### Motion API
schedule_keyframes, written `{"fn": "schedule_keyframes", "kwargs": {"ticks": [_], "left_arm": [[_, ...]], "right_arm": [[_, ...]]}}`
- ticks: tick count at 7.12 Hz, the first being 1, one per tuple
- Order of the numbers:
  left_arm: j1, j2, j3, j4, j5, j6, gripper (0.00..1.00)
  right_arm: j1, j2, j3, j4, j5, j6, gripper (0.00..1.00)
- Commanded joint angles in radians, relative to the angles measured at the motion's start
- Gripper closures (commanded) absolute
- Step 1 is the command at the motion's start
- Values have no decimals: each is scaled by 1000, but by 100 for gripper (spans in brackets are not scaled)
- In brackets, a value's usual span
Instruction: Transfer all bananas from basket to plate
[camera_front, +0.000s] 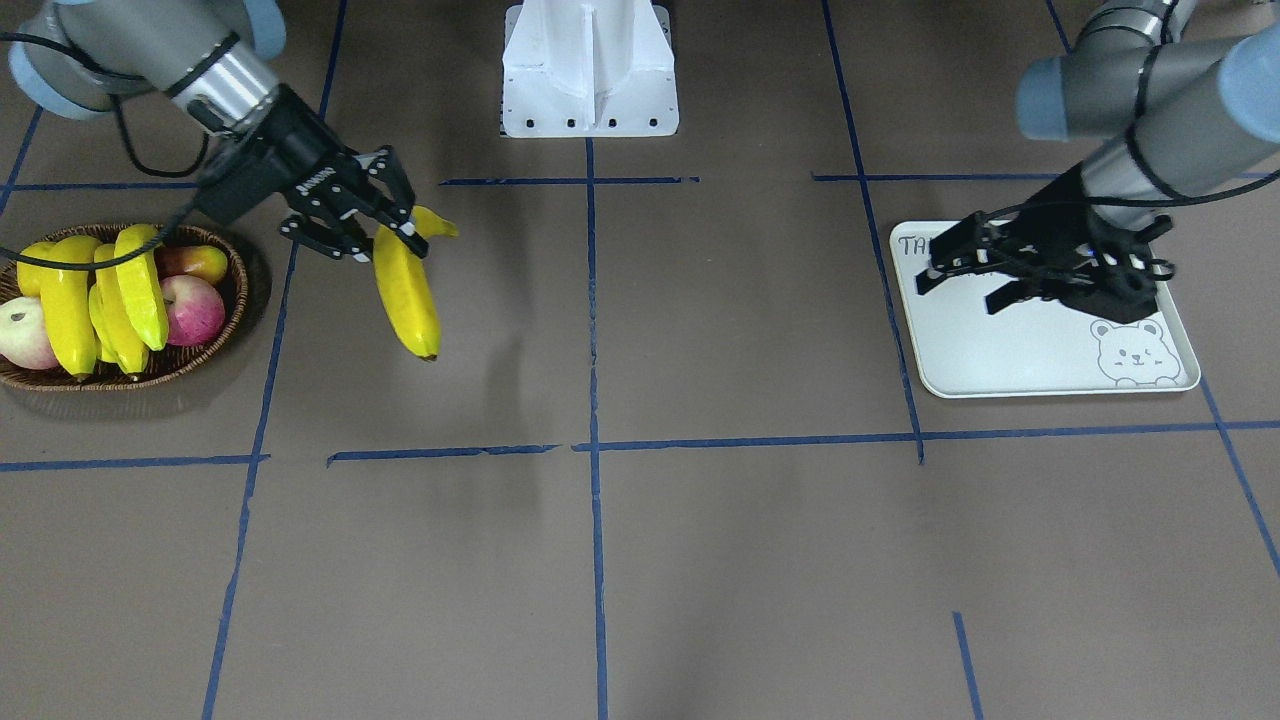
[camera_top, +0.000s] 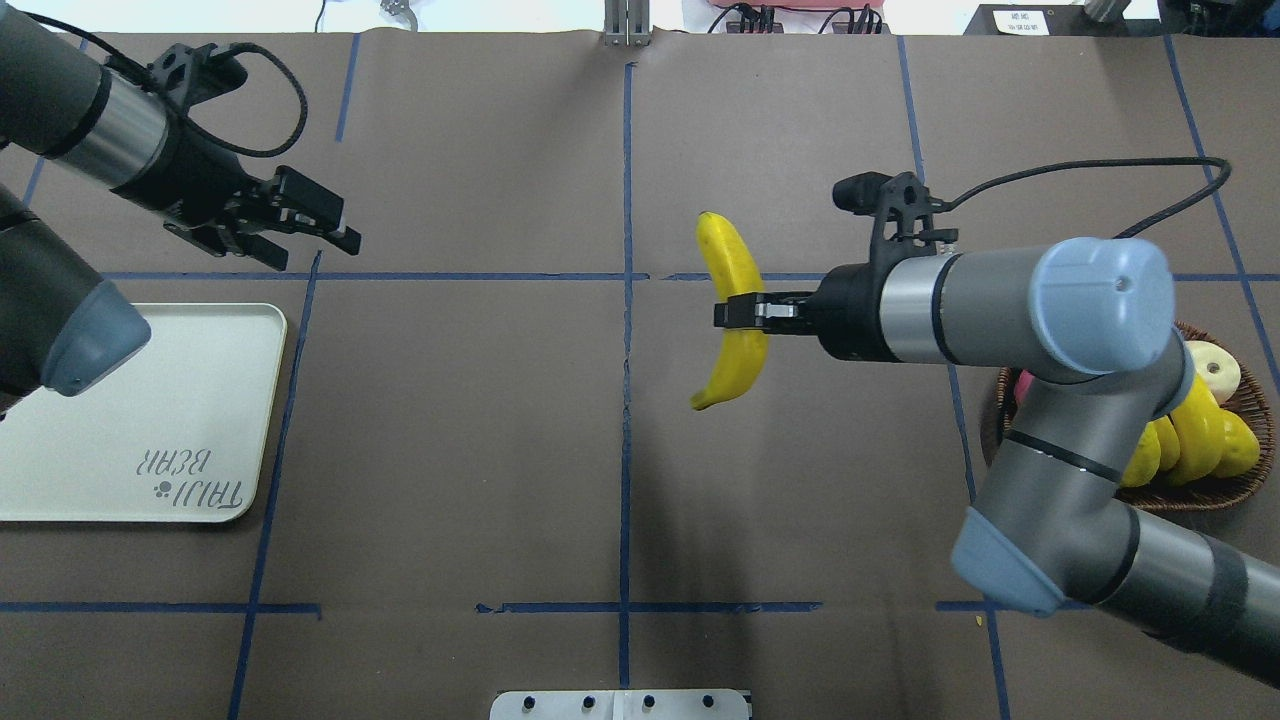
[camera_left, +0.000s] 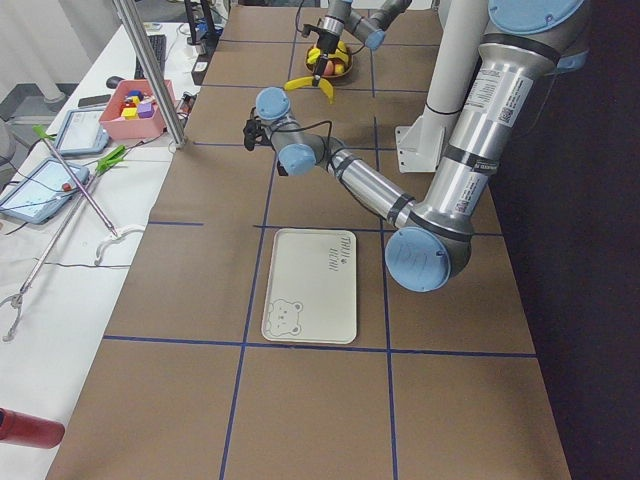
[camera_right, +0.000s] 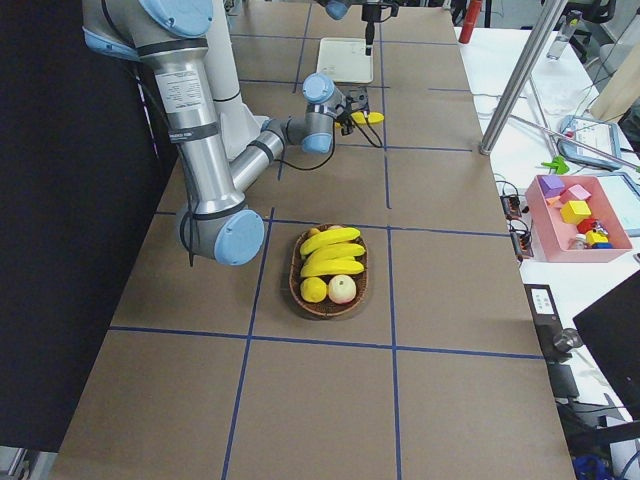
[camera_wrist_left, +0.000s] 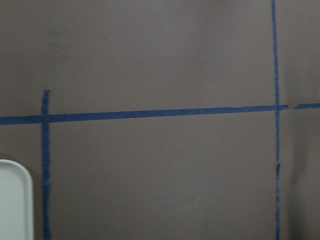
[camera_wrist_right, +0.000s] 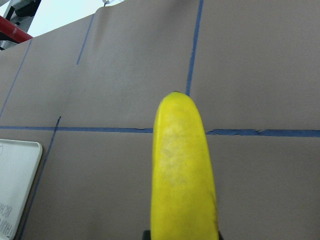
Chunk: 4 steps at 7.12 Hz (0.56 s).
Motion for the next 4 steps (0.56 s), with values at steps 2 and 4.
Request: {"fn": "schedule_keyframes", "kwargs": {"ticks": [2, 4], "left_arm": [[51, -110, 28, -183, 117, -401, 0], [100, -142, 91, -337, 211, -621, 0]], "right_arm": [[-130, 145, -63, -4, -198, 95, 100], [-136, 208, -116, -2, -208, 133, 100]]}}
